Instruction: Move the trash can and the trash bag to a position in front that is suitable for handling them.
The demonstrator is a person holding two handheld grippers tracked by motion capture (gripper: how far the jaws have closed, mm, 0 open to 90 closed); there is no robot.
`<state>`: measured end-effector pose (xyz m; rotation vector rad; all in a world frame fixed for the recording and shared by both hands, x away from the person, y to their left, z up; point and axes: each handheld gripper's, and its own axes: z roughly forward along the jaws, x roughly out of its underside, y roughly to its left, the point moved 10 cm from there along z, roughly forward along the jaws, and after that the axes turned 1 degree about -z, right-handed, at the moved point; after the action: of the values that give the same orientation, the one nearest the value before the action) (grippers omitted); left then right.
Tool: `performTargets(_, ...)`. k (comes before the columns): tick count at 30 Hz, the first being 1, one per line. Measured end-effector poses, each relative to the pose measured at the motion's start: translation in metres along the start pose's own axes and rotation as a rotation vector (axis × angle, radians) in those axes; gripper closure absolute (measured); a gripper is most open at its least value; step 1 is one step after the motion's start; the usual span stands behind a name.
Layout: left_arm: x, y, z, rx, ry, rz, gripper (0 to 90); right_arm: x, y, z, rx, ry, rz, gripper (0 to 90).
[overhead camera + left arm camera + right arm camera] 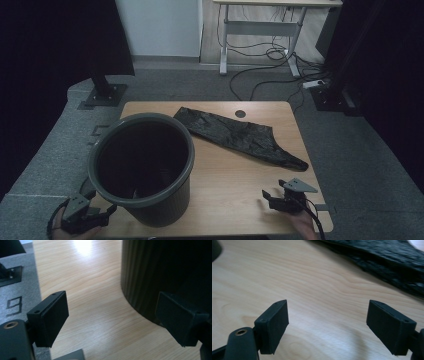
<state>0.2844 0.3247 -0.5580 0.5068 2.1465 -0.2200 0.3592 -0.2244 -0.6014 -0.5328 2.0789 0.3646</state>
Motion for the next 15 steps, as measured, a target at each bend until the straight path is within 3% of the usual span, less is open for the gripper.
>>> performTargets(5, -0.001, -0.008, 0.001, 0.019, -0.002, 0.01, 11.4, 0.0, -0.01, 0.0, 0.031, -0.005, 0.022, 18.0)
performTargets(11, 0.002, -0.028, 0.003, 0.072, 0.033, 0.074, 10.5, 0.001, -0.017, 0.0, 0.027, -0.007, 0.035, 18.3)
performTargets(13, 0.002, -0.041, -0.001, 0.121, 0.045, 0.108, 9.7, 0.002, -0.017, -0.001, 0.027, -0.004, 0.031, 18.3)
performTargets(15, 0.0, -0.047, -0.001, 0.134, 0.045, 0.124, 9.3, 0.002, -0.018, 0.0, 0.022, 0.002, 0.031, 18.3)
